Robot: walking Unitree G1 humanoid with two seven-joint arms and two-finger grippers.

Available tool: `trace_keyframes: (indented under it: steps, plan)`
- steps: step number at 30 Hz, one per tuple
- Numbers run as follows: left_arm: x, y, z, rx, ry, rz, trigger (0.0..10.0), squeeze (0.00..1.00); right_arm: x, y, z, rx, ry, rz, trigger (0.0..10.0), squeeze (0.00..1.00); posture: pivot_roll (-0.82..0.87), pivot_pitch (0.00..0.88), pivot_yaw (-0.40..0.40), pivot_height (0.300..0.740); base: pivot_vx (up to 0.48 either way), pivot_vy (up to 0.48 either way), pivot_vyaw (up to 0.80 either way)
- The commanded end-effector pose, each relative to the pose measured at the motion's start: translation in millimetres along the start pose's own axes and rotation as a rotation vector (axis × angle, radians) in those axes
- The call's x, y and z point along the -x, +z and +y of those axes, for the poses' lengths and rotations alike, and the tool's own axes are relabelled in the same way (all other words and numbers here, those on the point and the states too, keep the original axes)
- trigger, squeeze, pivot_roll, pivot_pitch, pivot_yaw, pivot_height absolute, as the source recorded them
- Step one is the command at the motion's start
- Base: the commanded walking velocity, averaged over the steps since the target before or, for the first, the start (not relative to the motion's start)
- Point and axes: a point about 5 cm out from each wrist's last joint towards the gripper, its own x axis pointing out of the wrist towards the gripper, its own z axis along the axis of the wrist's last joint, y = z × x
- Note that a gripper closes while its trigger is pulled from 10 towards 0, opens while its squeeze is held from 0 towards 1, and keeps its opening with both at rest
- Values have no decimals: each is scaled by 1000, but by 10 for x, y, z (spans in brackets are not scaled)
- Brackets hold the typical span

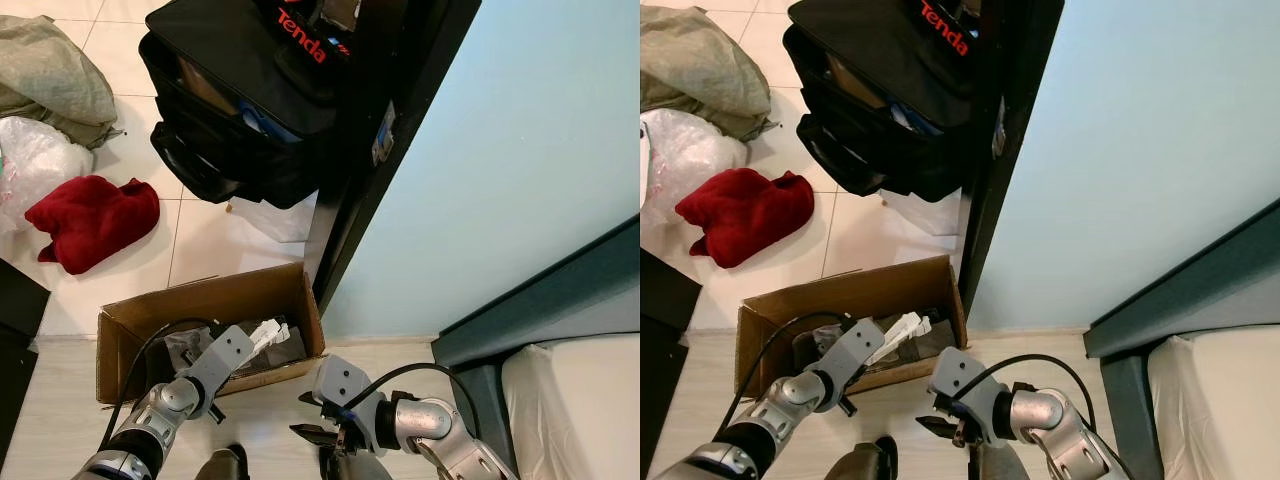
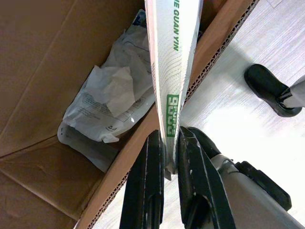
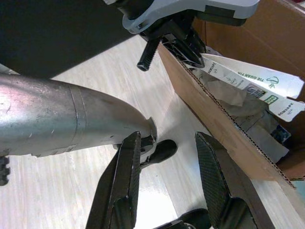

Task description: Clean up the room

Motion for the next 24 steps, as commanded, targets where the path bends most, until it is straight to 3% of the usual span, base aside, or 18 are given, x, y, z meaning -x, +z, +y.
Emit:
trace_keyframes:
  steps: [1, 2, 3, 4, 5, 9, 10, 11, 12, 13, 14, 15, 24]
  plan:
    - [32, -169, -86, 8, -29, 62, 10000, 0, 16, -89, 81, -32, 24, 22, 10000, 0, -128, 417, -74, 740, 0, 0, 0]
    - [32, -170, -87, 16, -34, 62, 10000, 0, 17, -91, 82, -32, 25, 23, 10000, 0, -128, 417, -74, 740, 0, 0, 0]
    - [32, -169, -90, 23, -41, 61, 10000, 651, 17, -91, 82, -31, 25, 23, 10000, 0, -128, 417, -74, 740, 0, 0, 0]
    - [32, -169, -90, 23, -41, 61, 10000, 651, 17, -91, 82, -31, 25, 23, 10000, 0, -128, 417, -74, 740, 0, 0, 0]
    - [31, -166, -94, 27, -46, 59, 10000, 1000, 17, -90, 81, -30, 25, 24, 10000, 0, -128, 418, -75, 740, 0, 0, 0]
    - [31, -165, -97, 24, -49, 59, 10000, 1000, 15, -89, 80, -28, 27, 24, 10000, 0, -126, 418, -75, 740, 0, 0, 0]
    - [32, -168, -98, 21, -50, 61, 10000, 898, 14, -87, 80, -28, 28, 23, 10000, 0, -126, 417, -75, 740, 0, 0, 0]
    - [32, -168, -98, 21, -50, 61, 10000, 898, 14, -87, 80, -28, 28, 23, 10000, 0, -126, 417, -75, 740, 0, 0, 0]
    - [32, -169, -99, 18, -51, 62, 10000, 604, 13, -85, 79, -27, 29, 23, 10000, 0, -126, 417, -75, 740, 0, 0, 0]
    - [33, -171, -99, 16, -50, 63, 10000, 114, 13, -82, 78, -27, 30, 21, 10000, 0, -126, 416, -75, 740, 0, 0, 0]
    - [33, -171, -99, 16, -50, 63, 10000, 114, 13, -82, 78, -27, 30, 21, 10000, 0, -126, 416, -75, 740, 0, 0, 0]
    - [33, -172, -98, 15, -50, 63, 10000, 0, 14, -80, 77, -26, 31, 21, 10000, 0, -126, 414, -74, 740, 0, 0, 0]
    - [36, -146, -45, 41, -1, 40, 10000, 0, 7, -98, 43, -23, 12, 21, 10000, 0, -109, 379, -59, 740, 0, 0, 0]
